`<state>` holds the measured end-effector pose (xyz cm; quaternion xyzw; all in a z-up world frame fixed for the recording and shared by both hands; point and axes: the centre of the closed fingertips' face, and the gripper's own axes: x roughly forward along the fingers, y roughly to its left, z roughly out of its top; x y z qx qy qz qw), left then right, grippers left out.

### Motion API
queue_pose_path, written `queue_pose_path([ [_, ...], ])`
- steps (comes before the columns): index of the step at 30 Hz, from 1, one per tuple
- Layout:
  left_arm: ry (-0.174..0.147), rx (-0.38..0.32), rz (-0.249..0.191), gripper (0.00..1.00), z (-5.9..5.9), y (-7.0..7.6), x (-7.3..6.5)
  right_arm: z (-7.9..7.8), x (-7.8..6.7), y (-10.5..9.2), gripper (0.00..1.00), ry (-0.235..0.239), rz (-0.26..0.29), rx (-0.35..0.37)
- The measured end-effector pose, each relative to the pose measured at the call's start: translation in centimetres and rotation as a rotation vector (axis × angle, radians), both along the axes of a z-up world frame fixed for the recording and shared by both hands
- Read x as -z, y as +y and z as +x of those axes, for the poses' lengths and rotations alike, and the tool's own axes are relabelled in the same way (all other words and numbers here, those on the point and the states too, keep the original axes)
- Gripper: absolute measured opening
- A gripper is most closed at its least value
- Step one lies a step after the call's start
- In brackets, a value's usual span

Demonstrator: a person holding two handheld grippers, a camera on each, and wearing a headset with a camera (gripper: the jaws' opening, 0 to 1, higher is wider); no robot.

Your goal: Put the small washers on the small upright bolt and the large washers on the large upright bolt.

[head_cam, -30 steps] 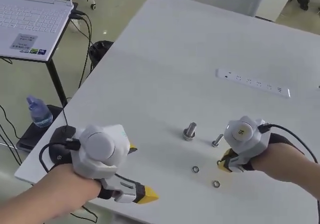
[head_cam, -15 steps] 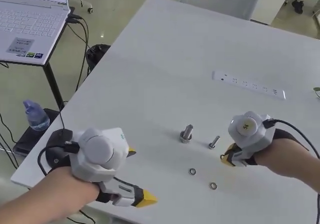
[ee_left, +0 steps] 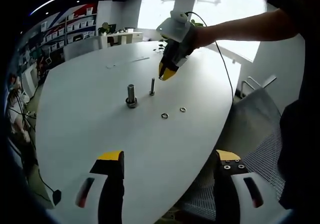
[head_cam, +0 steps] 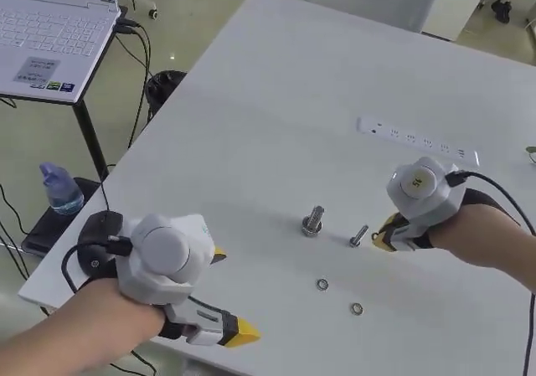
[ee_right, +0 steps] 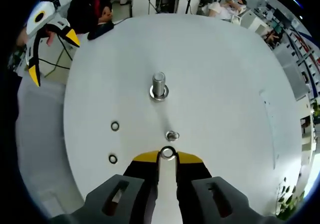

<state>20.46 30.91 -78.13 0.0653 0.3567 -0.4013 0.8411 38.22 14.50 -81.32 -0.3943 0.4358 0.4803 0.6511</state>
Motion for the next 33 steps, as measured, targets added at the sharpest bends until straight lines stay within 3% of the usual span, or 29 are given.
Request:
queue_pose_path([
  [11,-0.004,-0.009,0.001,0.72,-0.1,0.2,0.2,0.6,-1.1,1.2,0.12,-0.019,0.007,-0.008],
  [20,-0.024,-0.023,0.004,0.79,0.3,0.7,0.0,0.4,-0.9,1.9,0.12,-0.011,0.005,-0.013],
  [33,-0.022,-0.021,0.010,0.86,0.3,0.8,0.4,0.3,-0.2,1.9,0.12,0.008,-0.010,-0.016],
])
